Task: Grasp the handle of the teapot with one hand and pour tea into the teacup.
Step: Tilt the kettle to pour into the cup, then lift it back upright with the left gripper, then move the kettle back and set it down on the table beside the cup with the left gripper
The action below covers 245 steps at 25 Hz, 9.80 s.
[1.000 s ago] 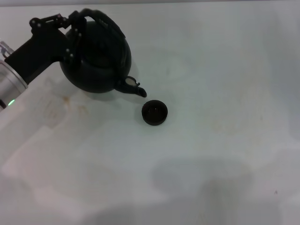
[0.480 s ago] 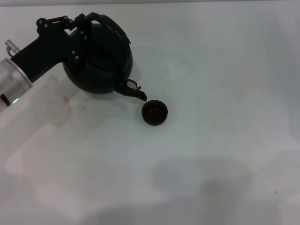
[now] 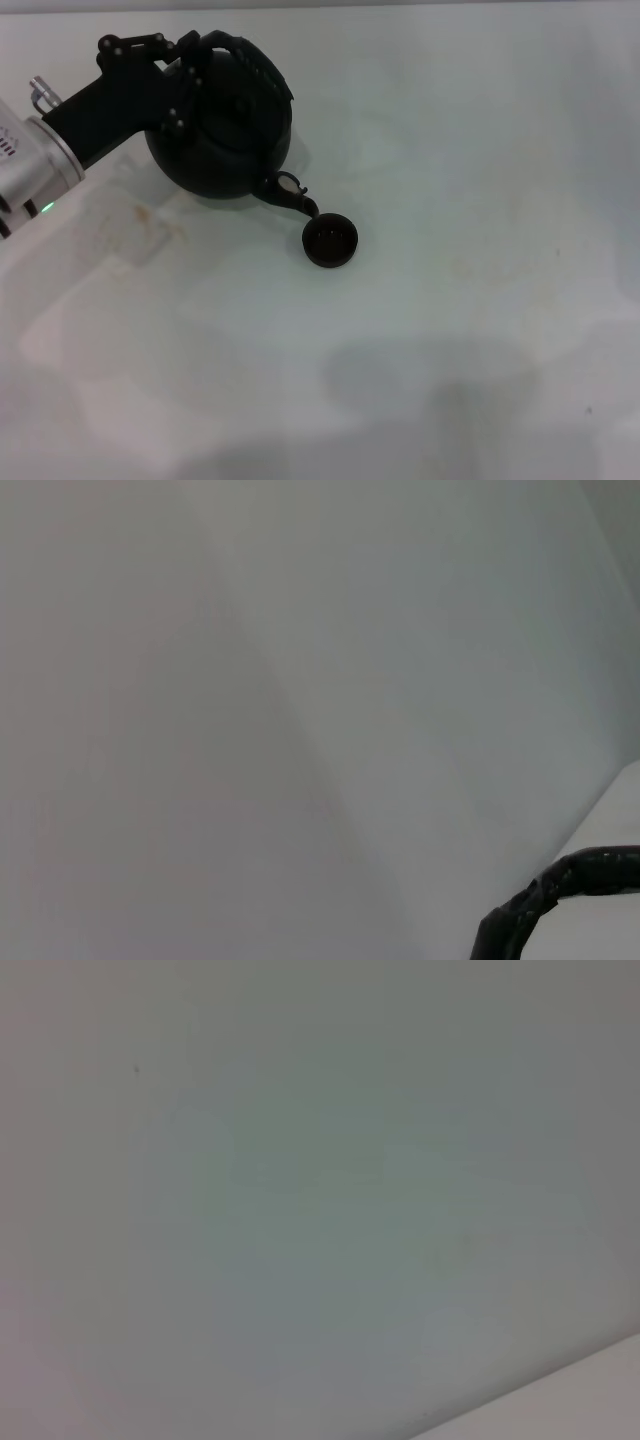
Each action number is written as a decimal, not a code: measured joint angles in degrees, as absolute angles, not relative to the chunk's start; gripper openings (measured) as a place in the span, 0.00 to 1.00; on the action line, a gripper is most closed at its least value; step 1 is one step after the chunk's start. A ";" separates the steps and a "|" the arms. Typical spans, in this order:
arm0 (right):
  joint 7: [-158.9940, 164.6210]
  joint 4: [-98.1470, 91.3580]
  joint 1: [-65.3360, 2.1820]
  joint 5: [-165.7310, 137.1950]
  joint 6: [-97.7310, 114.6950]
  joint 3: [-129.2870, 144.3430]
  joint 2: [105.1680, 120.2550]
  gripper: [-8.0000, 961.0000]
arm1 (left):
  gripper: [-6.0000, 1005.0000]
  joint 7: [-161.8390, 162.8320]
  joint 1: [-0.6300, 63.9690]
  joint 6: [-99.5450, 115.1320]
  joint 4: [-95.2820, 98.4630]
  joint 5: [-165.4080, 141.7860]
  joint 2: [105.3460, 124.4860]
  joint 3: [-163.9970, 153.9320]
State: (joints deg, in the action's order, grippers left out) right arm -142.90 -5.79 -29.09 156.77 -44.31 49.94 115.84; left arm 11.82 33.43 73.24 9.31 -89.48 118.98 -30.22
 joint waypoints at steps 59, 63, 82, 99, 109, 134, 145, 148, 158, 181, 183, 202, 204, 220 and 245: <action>-141.33 -4.66 -29.09 156.89 -44.29 49.74 115.93 0.86 | 0.12 -0.59 35.86 74.53 9.32 -89.49 119.10 -33.31; -141.33 -4.66 -29.09 156.89 -44.29 49.74 115.92 0.86 | 0.11 -0.69 35.86 74.54 9.31 -89.47 119.09 -33.38; -141.33 -4.07 -29.09 156.80 -44.29 49.74 115.93 0.86 | 0.11 -1.49 35.95 75.33 9.28 -89.47 119.18 -34.14; -141.33 -3.95 -29.09 156.89 -44.29 49.74 115.93 0.86 | 0.11 -3.69 35.95 75.33 9.17 -89.47 119.18 -34.72; -141.33 -3.95 -29.09 156.89 -44.29 49.74 115.93 0.86 | 0.11 -3.69 35.95 75.33 9.23 -89.47 119.18 -34.71; -141.19 -3.84 -29.11 156.88 -44.29 49.74 115.93 0.86 | 0.11 -0.46 35.52 76.56 8.62 -88.85 119.27 -34.28; -141.15 -3.21 -29.09 156.80 -44.29 49.74 115.93 0.86 | 0.11 -0.07 34.19 76.96 5.97 -81.55 119.33 -34.28; -141.15 -3.15 -29.09 156.83 -44.29 49.74 115.93 0.86 | 0.11 -0.07 33.44 78.06 5.07 -79.50 119.35 -34.23; -141.15 -3.15 -29.05 156.89 -44.12 49.75 115.90 0.86 | 0.11 6.41 29.92 81.34 -0.35 -62.29 119.43 -34.10; -141.20 -4.46 -28.45 156.98 -43.78 49.75 115.40 0.86 | 0.11 15.94 23.32 80.84 -10.43 -50.72 119.53 -31.82; -141.21 -4.47 -28.42 156.97 -43.77 49.74 115.39 0.86 | 0.11 15.84 23.10 80.67 -11.15 -50.56 119.53 -31.81; -141.38 -4.49 -28.12 156.97 -43.69 48.98 115.40 0.86 | 0.11 7.68 22.21 81.14 -15.29 -50.61 119.62 -30.58; -141.36 -4.49 -28.13 156.97 -43.68 48.96 115.40 0.86 | 0.11 7.12 22.24 80.97 -15.29 -50.63 119.62 -30.54; -141.26 -4.64 -28.30 156.97 -43.58 48.24 115.40 0.86 | 0.14 6.72 22.12 81.09 -15.20 -51.78 119.54 -30.55; -141.26 -5.10 -27.94 156.88 -43.59 48.26 115.40 0.86 | 0.67 7.86 18.90 86.59 -17.59 -54.63 119.71 -26.91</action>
